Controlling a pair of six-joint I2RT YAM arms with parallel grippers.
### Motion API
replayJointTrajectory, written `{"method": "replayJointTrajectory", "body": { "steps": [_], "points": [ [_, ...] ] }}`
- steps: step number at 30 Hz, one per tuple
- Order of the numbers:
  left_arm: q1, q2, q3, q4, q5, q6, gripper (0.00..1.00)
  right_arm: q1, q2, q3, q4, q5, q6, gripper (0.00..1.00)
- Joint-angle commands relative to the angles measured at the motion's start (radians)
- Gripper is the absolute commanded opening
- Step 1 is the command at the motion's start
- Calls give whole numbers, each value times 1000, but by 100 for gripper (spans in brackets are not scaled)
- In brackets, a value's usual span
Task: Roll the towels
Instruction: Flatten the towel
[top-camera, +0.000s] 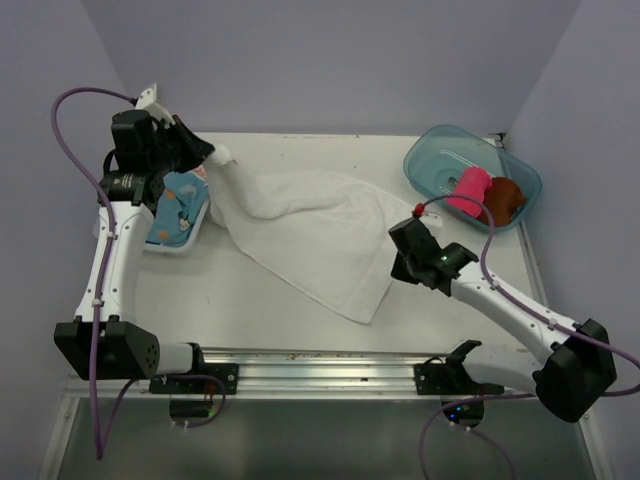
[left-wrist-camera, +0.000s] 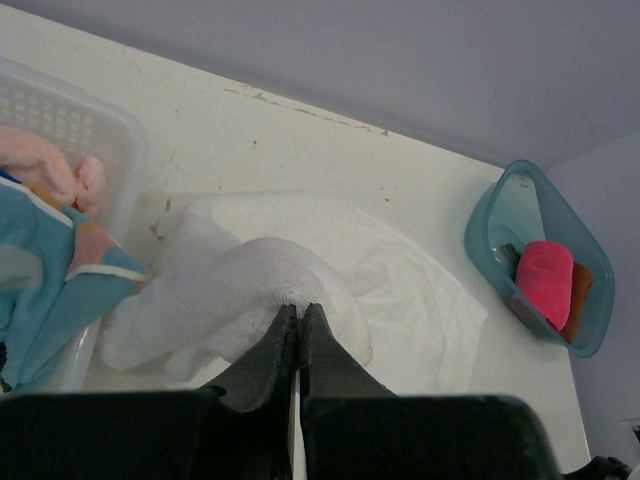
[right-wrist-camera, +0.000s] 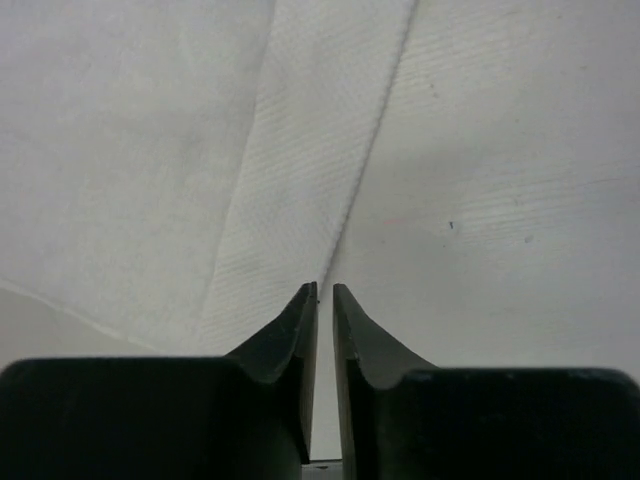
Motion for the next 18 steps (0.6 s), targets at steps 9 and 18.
{"method": "replayJointTrajectory", "body": {
  "steps": [9,18],
  "points": [
    [6,1,-1,36,20,15,0,382,215,27,56,-127,-108,56],
    [7,-1,-1,26,17,20,0,475,468,109,84,-47,-168,55]
  ]
}}
